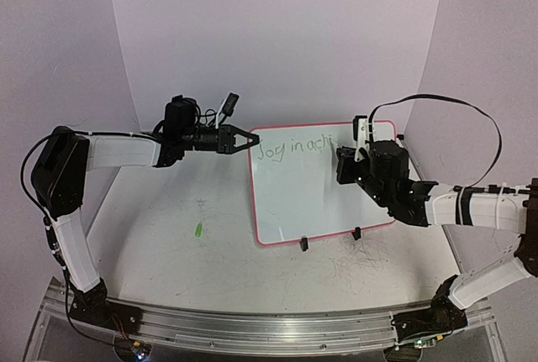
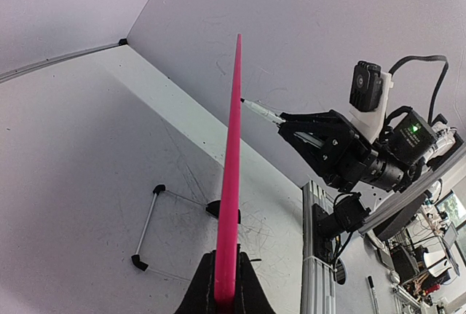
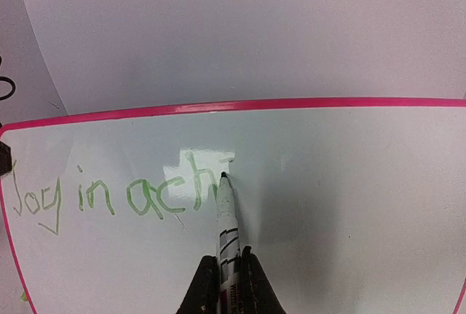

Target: Write a sentence on the whiteboard

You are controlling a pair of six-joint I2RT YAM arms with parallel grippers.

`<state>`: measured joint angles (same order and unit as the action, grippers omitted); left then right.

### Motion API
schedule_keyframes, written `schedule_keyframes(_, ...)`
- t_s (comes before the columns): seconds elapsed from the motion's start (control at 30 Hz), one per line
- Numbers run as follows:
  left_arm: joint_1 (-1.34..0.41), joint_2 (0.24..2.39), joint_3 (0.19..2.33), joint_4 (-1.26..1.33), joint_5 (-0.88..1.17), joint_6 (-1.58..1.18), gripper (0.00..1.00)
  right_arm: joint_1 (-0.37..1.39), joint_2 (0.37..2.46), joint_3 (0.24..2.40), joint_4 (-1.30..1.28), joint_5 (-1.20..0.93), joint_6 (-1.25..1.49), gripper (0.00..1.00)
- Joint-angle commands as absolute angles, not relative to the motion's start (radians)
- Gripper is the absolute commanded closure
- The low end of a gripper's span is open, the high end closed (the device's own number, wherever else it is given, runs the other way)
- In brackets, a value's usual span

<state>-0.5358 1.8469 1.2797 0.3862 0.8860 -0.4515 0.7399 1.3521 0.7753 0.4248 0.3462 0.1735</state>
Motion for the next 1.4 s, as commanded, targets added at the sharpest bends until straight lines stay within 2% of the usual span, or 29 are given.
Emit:
schedule_keyframes(0.0,-0.558,1.83,1.273,0.368,0.857,-0.411,1.0,0.735,1.364,0.771,0.442,0.367,0.184,1.0)
schedule_keyframes(1.1,-0.56,1.827,1.272,0.369,0.854,-0.41,1.0,0.738,1.315,0.721,0.376,0.323,0.231,1.0)
schedule_keyframes(1.37,-0.558,1.83,1.271,0.367,0.853,-0.408,1.0,0.733,1.098,0.779,0.312,0.39,0.149,1.0)
